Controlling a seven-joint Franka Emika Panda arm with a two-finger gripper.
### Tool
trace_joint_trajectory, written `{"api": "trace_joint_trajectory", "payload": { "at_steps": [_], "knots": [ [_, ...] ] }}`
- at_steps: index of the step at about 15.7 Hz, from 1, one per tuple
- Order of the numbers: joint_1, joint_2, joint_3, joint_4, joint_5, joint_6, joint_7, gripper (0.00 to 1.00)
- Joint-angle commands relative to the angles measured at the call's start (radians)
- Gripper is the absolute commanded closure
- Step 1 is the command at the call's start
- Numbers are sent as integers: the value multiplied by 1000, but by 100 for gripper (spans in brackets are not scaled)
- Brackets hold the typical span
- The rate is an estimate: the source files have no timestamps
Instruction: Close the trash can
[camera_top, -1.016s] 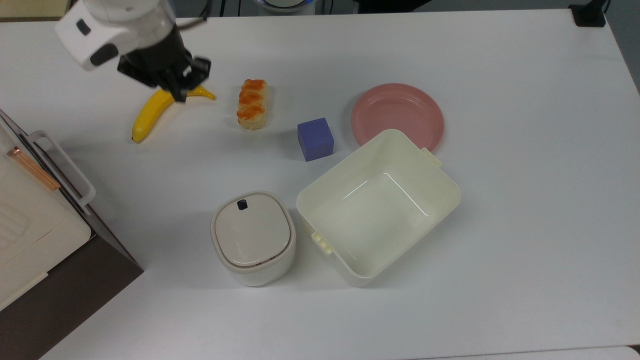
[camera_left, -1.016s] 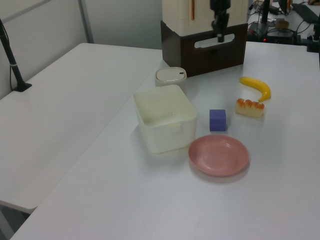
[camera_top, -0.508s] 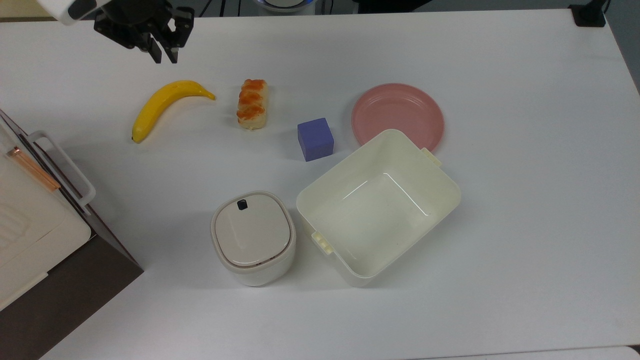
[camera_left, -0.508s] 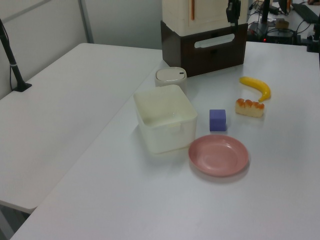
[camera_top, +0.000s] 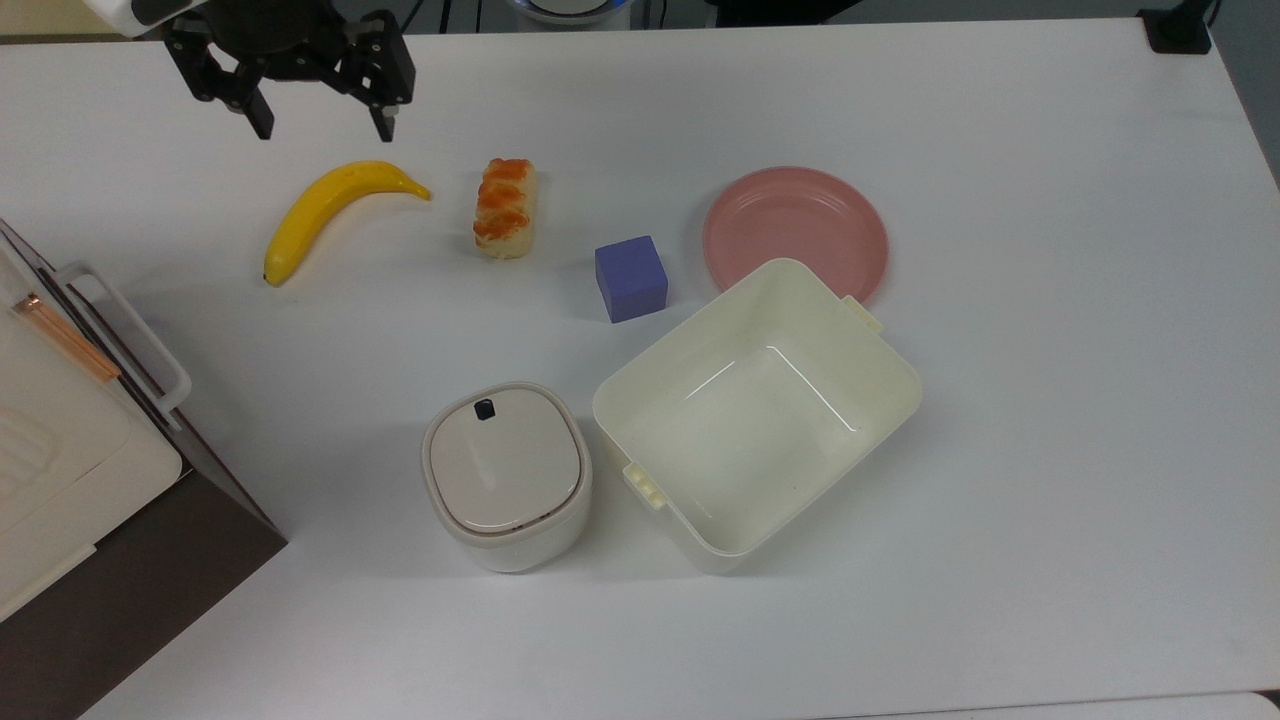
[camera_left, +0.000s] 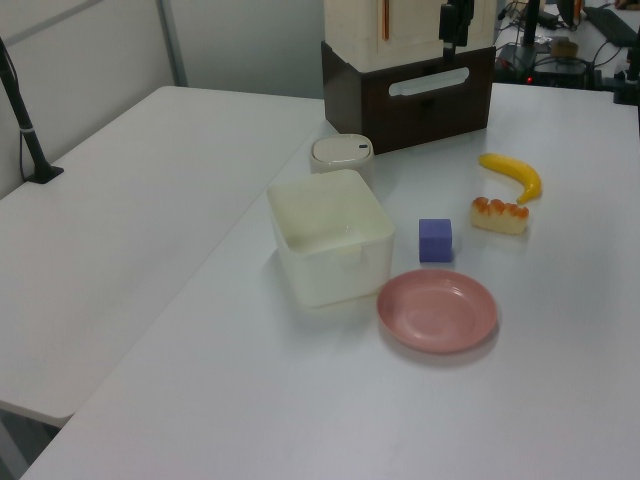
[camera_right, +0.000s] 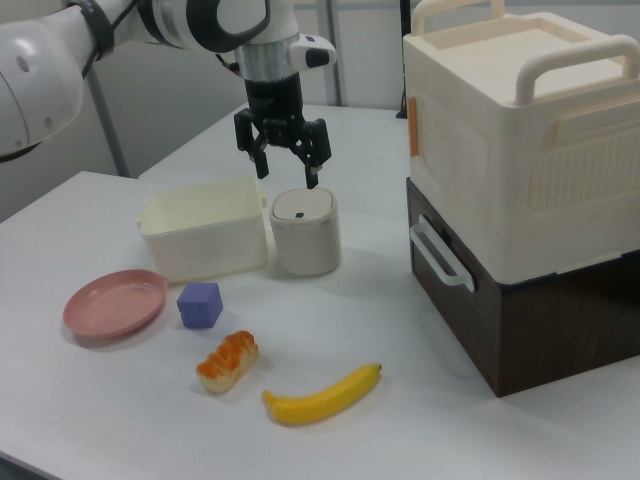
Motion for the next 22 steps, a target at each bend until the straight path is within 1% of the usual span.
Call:
{"api": "trace_joint_trajectory", "payload": {
  "at_steps": [1,3,5,8,9,10,12,13,16,22],
  "knots": [
    [5,-118,-7,-128,13,89,50,0],
    [6,-162,-19,-198,17,138,51,0],
    [15,-175,-24,-208,19,134,51,0],
    [57,-181,-39,-212,19,104,54,0],
    [76,-184,-41,-223,17,104,76,0],
    [90,-193,-45,-241,17,110,134,0],
    [104,-198,-49,-255,17,120,295,0],
    [107,-198,-49,-260,16,121,314,0],
    [109,-196,-49,-269,17,118,233,0],
    [109,-196,-49,-269,19,117,224,0]
  ]
}}
